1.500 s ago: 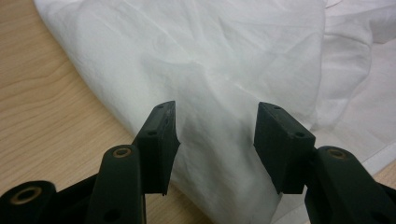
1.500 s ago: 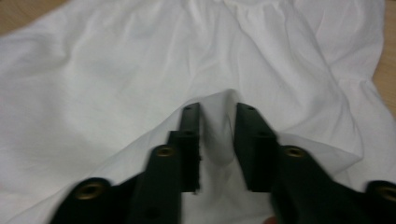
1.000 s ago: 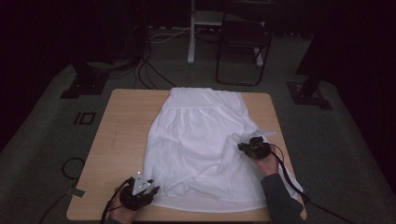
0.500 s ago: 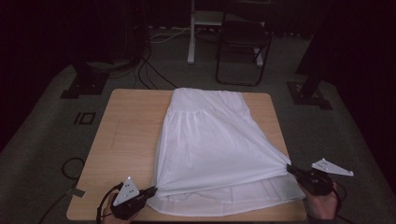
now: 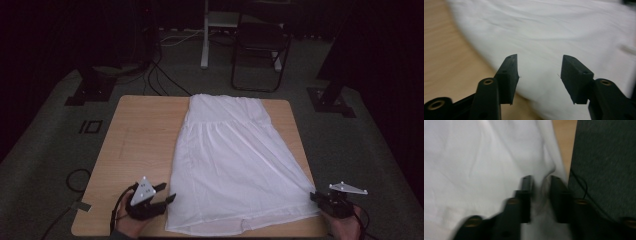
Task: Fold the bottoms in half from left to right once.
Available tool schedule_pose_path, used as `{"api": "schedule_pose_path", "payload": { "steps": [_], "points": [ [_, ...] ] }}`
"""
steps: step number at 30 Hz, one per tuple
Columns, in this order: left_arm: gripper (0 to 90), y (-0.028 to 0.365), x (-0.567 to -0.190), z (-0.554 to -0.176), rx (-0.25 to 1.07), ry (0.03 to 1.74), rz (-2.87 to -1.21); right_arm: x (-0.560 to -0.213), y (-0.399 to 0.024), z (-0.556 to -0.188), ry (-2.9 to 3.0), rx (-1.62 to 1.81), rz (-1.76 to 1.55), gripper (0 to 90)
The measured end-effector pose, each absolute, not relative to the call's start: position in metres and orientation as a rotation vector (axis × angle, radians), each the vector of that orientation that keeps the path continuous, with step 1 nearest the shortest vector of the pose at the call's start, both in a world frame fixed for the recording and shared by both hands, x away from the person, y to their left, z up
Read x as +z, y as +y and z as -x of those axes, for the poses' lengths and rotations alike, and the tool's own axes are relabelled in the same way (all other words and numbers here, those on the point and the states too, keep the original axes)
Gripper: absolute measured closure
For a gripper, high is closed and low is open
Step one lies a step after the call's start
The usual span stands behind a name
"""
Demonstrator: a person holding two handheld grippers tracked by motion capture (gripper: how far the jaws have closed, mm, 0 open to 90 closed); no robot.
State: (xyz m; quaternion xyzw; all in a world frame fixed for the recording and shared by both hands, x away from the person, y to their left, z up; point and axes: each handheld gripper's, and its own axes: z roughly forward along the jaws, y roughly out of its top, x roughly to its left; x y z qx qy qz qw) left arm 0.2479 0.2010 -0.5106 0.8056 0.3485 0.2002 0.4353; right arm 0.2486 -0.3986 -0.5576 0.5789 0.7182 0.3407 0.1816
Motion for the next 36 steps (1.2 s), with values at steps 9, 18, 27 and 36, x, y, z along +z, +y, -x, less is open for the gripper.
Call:
{"api": "schedule_pose_path", "payload": {
  "steps": [9, 18, 27, 36],
  "points": [
    [40.9, 0.195, -0.525, -0.347, 0.484, 1.119, -2.0, -0.522, -0.372, -0.306, 2.019, 1.083, -1.431, 48.0],
    [41.3, 0.159, -0.545, -0.39, 0.46, 1.201, -2.061, -0.543, -0.316, -0.406, 2.129, 0.985, -1.391, 47.4],
    [88.0, 0.176, -0.554, -0.382, 0.48, 1.196, -2.057, -0.558, -0.306, -0.403, 2.121, 0.946, -1.487, 86.4],
    [88.0, 0.218, -0.555, -0.322, 0.476, 1.214, -2.036, -0.563, -0.291, -0.339, 2.153, 1.034, -1.493, 86.4]
  ]
}}
